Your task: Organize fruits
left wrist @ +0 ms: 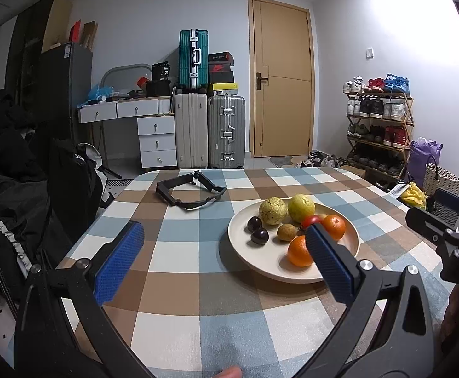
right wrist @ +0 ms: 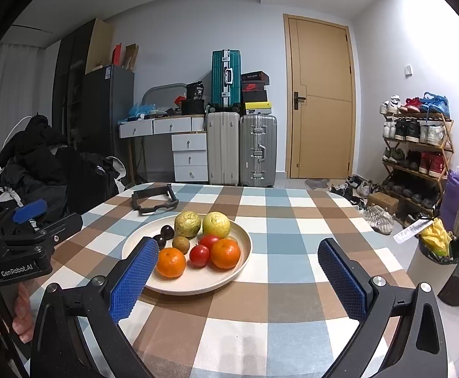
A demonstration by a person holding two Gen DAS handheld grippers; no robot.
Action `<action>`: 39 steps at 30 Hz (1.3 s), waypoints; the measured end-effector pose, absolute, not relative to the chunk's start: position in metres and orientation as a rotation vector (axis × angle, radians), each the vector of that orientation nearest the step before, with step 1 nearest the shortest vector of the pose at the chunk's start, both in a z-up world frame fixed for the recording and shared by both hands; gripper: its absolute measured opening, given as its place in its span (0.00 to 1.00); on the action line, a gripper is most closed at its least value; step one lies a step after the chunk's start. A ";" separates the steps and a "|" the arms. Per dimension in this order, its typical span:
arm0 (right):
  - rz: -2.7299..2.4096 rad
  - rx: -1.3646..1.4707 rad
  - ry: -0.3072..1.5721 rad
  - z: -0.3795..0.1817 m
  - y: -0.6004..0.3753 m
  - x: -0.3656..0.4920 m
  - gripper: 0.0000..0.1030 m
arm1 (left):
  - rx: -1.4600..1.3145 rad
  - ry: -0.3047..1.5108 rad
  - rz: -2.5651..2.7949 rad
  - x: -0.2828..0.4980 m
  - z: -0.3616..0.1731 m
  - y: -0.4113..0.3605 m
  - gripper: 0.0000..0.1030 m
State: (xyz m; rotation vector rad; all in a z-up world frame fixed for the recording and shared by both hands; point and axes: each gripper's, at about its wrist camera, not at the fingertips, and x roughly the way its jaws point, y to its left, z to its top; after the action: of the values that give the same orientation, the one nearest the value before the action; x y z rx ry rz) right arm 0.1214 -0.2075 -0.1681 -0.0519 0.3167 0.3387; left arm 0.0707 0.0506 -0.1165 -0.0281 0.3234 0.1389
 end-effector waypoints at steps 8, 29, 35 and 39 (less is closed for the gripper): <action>0.341 -0.048 0.324 -0.168 -0.205 0.120 1.00 | -0.026 0.322 0.124 0.070 -0.117 0.048 0.99; 0.337 -0.049 0.328 -0.168 -0.206 0.123 1.00 | -0.025 0.318 0.119 0.067 -0.115 0.045 0.99; 0.337 -0.049 0.328 -0.168 -0.206 0.123 1.00 | -0.025 0.317 0.119 0.067 -0.115 0.045 0.99; 0.338 -0.049 0.328 -0.168 -0.206 0.123 1.00 | -0.025 0.318 0.118 0.067 -0.115 0.045 0.99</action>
State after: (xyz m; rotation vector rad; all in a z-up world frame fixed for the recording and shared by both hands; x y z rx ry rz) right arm 0.1227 -0.2060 -0.1678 -0.0492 0.3280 0.3376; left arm 0.0668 0.0451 -0.1151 -0.0249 0.3183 0.1184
